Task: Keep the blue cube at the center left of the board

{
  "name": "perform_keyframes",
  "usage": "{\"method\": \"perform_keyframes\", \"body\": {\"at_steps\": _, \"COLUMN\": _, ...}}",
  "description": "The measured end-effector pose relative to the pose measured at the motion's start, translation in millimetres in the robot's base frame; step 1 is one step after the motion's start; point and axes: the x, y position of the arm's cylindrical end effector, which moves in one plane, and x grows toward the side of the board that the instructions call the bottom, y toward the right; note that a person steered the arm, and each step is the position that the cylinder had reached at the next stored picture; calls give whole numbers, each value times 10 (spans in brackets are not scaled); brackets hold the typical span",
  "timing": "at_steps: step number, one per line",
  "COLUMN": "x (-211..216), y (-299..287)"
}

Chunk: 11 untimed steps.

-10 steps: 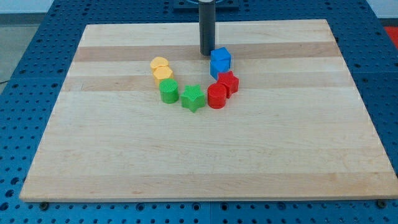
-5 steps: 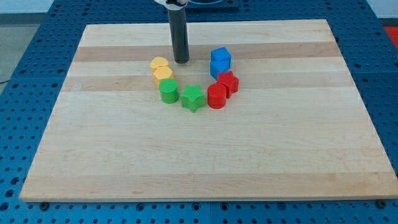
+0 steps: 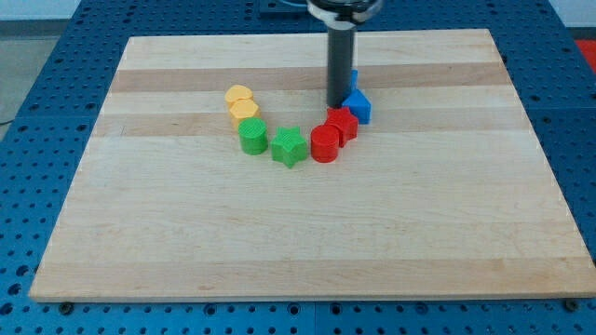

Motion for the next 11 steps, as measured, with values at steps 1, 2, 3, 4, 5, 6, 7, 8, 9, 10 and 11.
{"method": "perform_keyframes", "body": {"at_steps": 1, "x": -216, "y": 71}}
{"method": "perform_keyframes", "body": {"at_steps": 2, "x": -337, "y": 124}}
{"method": "perform_keyframes", "body": {"at_steps": 3, "x": -360, "y": 595}}
{"method": "perform_keyframes", "body": {"at_steps": 4, "x": -615, "y": 785}}
{"method": "perform_keyframes", "body": {"at_steps": 5, "x": -674, "y": 290}}
{"method": "perform_keyframes", "body": {"at_steps": 6, "x": -630, "y": -701}}
{"method": "perform_keyframes", "body": {"at_steps": 7, "x": -616, "y": -1247}}
{"method": "perform_keyframes", "body": {"at_steps": 8, "x": -644, "y": -1178}}
{"method": "perform_keyframes", "body": {"at_steps": 9, "x": -666, "y": -1572}}
{"method": "perform_keyframes", "body": {"at_steps": 10, "x": -627, "y": -2169}}
{"method": "perform_keyframes", "body": {"at_steps": 11, "x": -596, "y": -2237}}
